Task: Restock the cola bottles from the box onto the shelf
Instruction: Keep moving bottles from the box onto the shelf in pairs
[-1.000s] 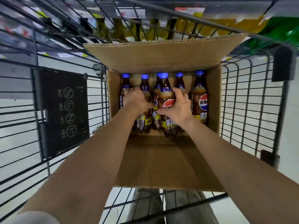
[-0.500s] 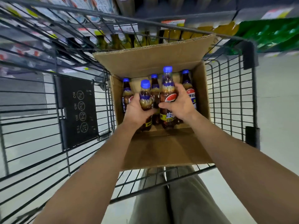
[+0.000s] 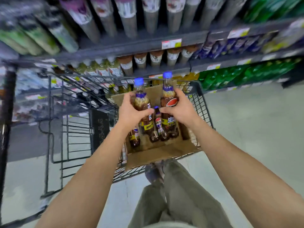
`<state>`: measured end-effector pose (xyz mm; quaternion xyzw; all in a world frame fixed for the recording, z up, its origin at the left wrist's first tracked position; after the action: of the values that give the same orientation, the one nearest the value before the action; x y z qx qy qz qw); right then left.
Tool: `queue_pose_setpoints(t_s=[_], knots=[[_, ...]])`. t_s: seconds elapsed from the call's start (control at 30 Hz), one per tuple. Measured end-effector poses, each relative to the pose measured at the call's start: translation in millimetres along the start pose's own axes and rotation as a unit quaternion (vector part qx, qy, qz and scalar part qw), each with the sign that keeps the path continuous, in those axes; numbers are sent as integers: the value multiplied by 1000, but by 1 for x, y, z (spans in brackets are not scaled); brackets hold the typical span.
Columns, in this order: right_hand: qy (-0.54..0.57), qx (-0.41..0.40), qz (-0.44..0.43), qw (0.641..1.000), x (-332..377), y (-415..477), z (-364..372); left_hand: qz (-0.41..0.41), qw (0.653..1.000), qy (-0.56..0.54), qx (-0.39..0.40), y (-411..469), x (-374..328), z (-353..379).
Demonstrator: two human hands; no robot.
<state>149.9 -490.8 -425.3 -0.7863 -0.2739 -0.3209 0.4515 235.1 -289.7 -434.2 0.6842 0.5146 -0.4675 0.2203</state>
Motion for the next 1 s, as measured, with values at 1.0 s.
queue_pose_setpoints(t_s=[1.0], knots=[[8, -196, -239, 951, 82, -163, -495, 321, 946, -19, -54, -70, -484, 190]])
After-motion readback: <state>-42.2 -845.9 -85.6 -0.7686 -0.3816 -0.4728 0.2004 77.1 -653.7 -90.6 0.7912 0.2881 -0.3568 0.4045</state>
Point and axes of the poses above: each hand's wrist, its own y-axis towards the middle knuckle, its own z-axis out of the palm, x = y × z, the point moved 5 cm from there along y, towards the middle knuckle, and after that the axes turned 10 degrees about z, right-handed, at the moved point
